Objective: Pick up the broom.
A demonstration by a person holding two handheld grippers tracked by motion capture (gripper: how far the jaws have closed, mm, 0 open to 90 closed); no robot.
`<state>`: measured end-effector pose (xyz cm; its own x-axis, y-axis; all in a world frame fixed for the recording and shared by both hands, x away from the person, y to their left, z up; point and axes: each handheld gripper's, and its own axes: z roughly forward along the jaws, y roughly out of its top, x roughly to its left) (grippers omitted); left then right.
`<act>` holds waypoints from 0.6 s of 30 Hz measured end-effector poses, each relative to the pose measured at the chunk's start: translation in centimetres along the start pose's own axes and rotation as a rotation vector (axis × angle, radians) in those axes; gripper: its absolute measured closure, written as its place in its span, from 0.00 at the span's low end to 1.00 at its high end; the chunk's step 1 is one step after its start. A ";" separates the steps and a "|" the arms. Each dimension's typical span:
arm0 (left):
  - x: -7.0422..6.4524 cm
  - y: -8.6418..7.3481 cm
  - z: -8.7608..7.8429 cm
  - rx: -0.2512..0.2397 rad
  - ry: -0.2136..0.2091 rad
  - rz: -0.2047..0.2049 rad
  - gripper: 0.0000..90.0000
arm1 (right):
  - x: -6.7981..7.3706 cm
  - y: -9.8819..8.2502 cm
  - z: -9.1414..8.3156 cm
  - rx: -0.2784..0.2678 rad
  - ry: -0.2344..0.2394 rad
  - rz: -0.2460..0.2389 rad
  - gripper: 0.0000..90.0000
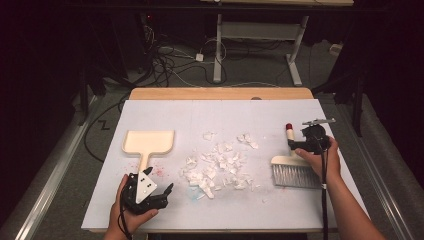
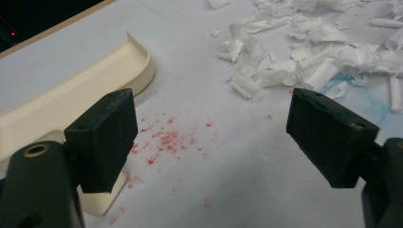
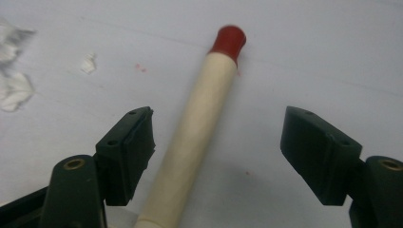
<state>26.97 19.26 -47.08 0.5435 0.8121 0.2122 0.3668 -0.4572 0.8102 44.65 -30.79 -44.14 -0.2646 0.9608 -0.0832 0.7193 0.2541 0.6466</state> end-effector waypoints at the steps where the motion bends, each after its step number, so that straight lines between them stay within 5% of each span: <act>1: 0.0 0.0 0.0 0.002 0.002 0.003 0.19 | 0.0 0.0 0.3 0.012 0.003 0.009 0.33; 7: 0.0 0.0 0.2 0.010 -0.006 0.004 0.19 | 0.1 -0.4 1.9 0.086 0.020 0.042 0.40; 11: -0.2 -0.1 0.3 0.023 -0.009 0.026 0.19 | 0.2 -0.4 1.4 0.094 0.060 -0.004 0.61; 18: -0.2 -0.1 0.2 0.019 -0.012 0.026 0.19 | 0.8 -0.7 1.2 0.079 0.075 -0.031 0.69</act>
<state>26.95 19.04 -47.27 0.5624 0.7953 0.2263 0.3662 -0.4850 0.7942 44.71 -30.10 -45.61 -0.3328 0.9420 -0.0439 0.7576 0.2947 0.5824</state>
